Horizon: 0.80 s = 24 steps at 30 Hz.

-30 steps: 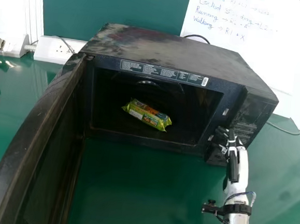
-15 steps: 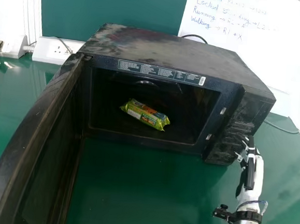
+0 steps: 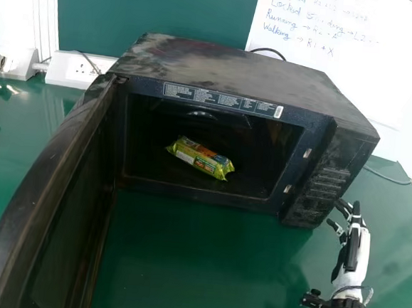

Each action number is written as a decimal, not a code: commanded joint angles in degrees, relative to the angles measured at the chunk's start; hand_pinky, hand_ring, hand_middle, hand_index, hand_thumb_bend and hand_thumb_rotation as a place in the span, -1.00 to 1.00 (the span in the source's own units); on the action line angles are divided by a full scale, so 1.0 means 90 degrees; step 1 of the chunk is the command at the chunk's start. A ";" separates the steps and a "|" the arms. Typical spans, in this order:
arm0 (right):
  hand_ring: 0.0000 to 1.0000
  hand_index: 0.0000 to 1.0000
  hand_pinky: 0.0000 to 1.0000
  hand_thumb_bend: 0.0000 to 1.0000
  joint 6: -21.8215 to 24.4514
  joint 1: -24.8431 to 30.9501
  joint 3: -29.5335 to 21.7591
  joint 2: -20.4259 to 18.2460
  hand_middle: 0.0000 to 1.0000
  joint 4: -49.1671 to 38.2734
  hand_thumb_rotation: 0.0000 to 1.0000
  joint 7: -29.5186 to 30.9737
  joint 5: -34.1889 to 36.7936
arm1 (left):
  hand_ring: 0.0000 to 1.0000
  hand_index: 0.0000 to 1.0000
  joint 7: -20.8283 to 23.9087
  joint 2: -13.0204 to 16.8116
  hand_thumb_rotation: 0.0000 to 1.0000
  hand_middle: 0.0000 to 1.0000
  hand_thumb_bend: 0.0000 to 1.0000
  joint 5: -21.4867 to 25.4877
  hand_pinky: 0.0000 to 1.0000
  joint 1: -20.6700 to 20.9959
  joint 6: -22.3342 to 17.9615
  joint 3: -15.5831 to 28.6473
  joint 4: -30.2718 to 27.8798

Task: Put biscuit inside oven

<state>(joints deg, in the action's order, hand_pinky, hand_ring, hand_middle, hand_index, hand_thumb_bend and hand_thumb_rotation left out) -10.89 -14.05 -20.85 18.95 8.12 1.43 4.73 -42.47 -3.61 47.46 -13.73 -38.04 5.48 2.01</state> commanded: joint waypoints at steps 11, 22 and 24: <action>0.55 0.48 0.47 0.59 0.0040 0.0054 -0.0192 0.0098 0.53 0.0206 -0.96 -0.0050 0.0112 | 0.92 0.97 -0.0352 -0.0376 0.48 0.94 0.77 -0.0108 0.88 0.0316 -0.0415 0.0126 0.0244; 0.52 0.47 0.43 0.62 -0.0058 0.0061 -0.0162 0.0091 0.51 0.0232 -0.90 -0.0117 0.0056 | 0.91 1.00 0.0018 -0.0449 0.51 0.94 0.73 -0.1214 0.89 0.0652 -0.1861 0.0274 0.1007; 0.53 0.47 0.44 0.63 -0.0046 0.0059 -0.0161 0.0097 0.51 0.0240 -0.88 -0.0133 0.0048 | 0.91 1.00 0.0281 -0.0465 0.55 0.95 0.74 -0.1667 0.87 0.0696 -0.2235 0.0307 0.1163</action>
<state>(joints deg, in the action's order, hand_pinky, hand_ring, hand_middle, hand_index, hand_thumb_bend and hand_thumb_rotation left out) -10.90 -14.07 -22.20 19.69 10.04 0.53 5.10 -41.05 -3.82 34.95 -7.75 -56.39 7.83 11.23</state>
